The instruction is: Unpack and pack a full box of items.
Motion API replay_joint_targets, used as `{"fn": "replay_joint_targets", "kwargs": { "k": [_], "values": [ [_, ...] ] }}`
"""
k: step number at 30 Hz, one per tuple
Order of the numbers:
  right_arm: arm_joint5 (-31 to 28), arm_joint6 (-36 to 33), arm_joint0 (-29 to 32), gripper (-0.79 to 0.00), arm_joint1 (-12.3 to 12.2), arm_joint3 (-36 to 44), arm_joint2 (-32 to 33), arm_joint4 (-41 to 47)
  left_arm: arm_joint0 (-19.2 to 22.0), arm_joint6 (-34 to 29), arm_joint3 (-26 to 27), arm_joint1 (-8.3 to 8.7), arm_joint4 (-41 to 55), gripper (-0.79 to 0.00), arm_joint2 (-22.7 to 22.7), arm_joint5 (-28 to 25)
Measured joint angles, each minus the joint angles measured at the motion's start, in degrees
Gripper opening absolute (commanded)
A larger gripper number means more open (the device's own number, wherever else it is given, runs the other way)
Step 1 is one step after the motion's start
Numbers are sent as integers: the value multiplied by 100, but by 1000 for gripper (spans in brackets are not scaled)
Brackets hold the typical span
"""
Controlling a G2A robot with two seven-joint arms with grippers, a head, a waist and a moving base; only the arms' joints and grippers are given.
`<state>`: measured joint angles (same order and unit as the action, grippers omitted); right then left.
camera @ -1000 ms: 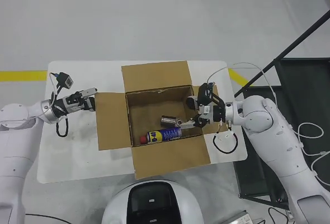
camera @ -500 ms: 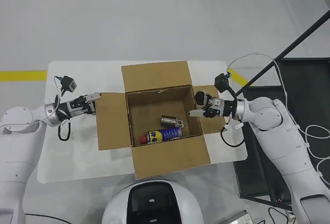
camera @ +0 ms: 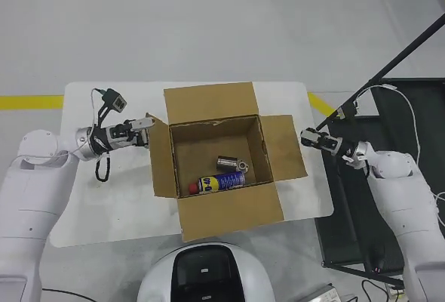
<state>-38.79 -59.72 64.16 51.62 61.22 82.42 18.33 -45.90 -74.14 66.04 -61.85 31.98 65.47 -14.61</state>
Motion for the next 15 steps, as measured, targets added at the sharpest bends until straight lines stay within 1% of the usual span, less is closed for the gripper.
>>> {"fn": "replay_joint_targets", "kwargs": {
  "k": [5,10,12,13,15],
  "values": [
    [-83,148,-86,0,36,-752,-25,300,403,99,-238,-234,222,0,-633,161],
    [110,20,-298,0,66,-1338,-204,115,779,381,-669,-485,124,0,-1240,140],
    [195,-135,-364,0,94,-1484,-313,153,879,699,-831,-560,-93,0,-1403,21],
    [245,-344,-417,0,109,-1534,-413,118,912,937,-920,-608,-236,0,-1507,-14],
    [245,-688,-501,0,135,-1575,-542,124,933,1203,-1014,-674,-394,0,-1651,-39]
  ]
}}
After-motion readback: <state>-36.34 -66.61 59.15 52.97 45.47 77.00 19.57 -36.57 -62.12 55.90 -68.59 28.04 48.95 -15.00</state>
